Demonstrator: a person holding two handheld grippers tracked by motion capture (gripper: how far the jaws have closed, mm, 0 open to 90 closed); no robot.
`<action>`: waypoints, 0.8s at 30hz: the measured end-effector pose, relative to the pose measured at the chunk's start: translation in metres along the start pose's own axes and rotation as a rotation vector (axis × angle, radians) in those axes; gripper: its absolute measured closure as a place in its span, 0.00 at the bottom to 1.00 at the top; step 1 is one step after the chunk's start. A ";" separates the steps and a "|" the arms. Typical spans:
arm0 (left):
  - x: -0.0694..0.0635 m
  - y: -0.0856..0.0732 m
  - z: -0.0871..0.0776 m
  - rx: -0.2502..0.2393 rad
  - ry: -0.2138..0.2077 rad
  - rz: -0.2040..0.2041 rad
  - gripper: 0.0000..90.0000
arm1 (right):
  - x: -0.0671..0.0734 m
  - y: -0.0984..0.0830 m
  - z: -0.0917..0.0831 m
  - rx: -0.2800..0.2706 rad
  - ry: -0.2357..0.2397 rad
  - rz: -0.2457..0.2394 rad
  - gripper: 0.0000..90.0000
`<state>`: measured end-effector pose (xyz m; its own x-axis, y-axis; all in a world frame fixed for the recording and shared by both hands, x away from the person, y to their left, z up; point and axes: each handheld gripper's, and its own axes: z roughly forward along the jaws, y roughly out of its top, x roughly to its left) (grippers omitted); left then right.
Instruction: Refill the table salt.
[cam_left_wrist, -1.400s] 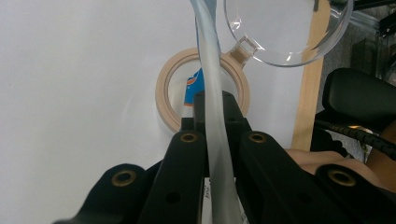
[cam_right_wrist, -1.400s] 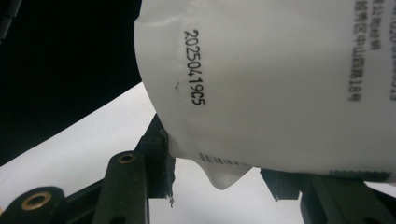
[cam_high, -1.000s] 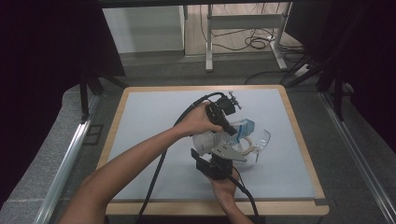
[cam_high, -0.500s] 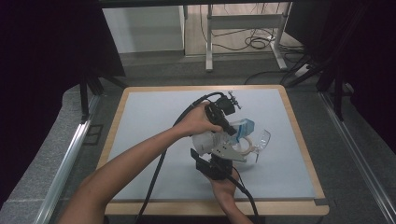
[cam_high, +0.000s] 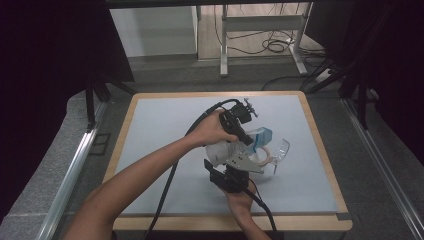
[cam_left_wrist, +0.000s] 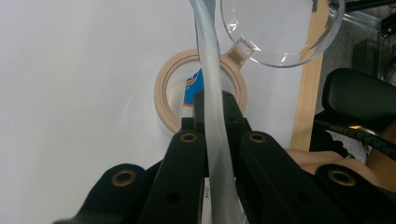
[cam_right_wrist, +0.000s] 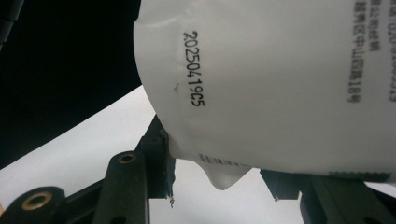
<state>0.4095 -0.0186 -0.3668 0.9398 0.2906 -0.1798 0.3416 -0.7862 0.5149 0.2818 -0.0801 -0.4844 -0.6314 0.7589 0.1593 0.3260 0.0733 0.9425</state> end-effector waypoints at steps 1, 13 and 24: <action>0.000 0.000 0.000 -0.001 -0.001 0.000 1.00 | 0.000 0.000 0.000 0.000 -0.001 -0.001 0.58; 0.000 0.000 0.000 -0.007 -0.002 -0.004 1.00 | 0.000 0.001 -0.001 -0.002 0.002 0.002 0.58; 0.000 0.001 -0.001 -0.002 -0.004 0.002 1.00 | 0.000 0.001 -0.001 -0.004 0.000 0.005 0.58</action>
<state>0.4094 -0.0190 -0.3658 0.9405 0.2868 -0.1821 0.3396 -0.7855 0.5173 0.2817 -0.0807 -0.4832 -0.6299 0.7591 0.1641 0.3260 0.0667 0.9430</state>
